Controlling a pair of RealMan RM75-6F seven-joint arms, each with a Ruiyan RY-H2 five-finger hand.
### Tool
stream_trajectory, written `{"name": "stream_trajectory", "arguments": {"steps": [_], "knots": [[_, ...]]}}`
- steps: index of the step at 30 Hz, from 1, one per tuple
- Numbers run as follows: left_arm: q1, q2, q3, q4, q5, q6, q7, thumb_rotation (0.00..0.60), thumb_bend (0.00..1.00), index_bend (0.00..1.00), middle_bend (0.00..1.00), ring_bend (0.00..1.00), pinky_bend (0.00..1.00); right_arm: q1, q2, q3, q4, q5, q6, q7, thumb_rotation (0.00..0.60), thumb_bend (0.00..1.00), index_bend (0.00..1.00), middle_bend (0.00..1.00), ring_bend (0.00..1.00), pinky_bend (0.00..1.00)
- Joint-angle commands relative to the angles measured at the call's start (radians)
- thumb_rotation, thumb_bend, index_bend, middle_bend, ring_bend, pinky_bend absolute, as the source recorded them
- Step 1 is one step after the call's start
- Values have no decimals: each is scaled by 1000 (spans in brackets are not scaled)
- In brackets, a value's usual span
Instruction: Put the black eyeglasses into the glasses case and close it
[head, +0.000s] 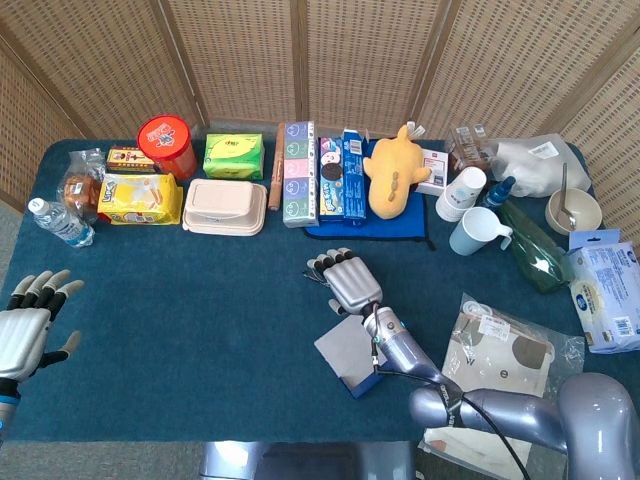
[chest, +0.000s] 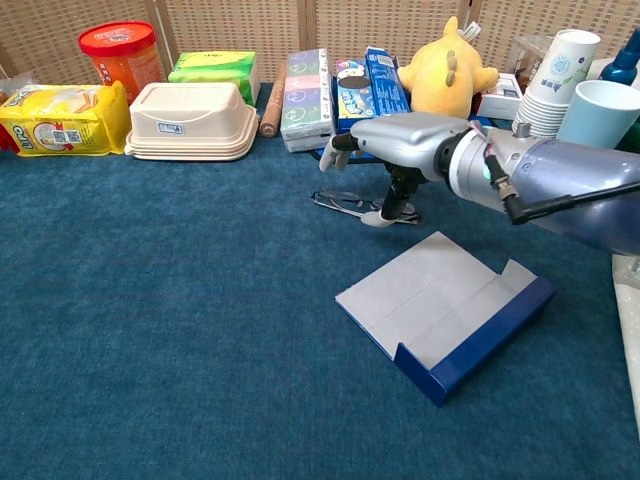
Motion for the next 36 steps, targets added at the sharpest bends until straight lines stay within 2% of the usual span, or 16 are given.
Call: {"name": "stream_trajectory", "arguments": {"steps": [1,17,27,36], "knots": [[1,1,2,3,-1,-1,-5,600,318,164,86,16,0,14,-29,-16,53,-5,10,6,600,304,197,222,166,193],[-9,-4,-1,21,-7,-7,-22,600,319,164,85,15,0,29,-77,-57,262,-114,42,69,600,303,263,241,166,193],[-7,-11,5,35,-2,-9,-39,600,318,164,85,15,0,35,-65,-56,258,-129,25,82,600,305,310,249,166,192],[5,-7,12,64,0,-1,-77,600,319,163,82,14,0,65,-93,-37,286,-68,-13,42,600,300,348,249,166,196]]}}
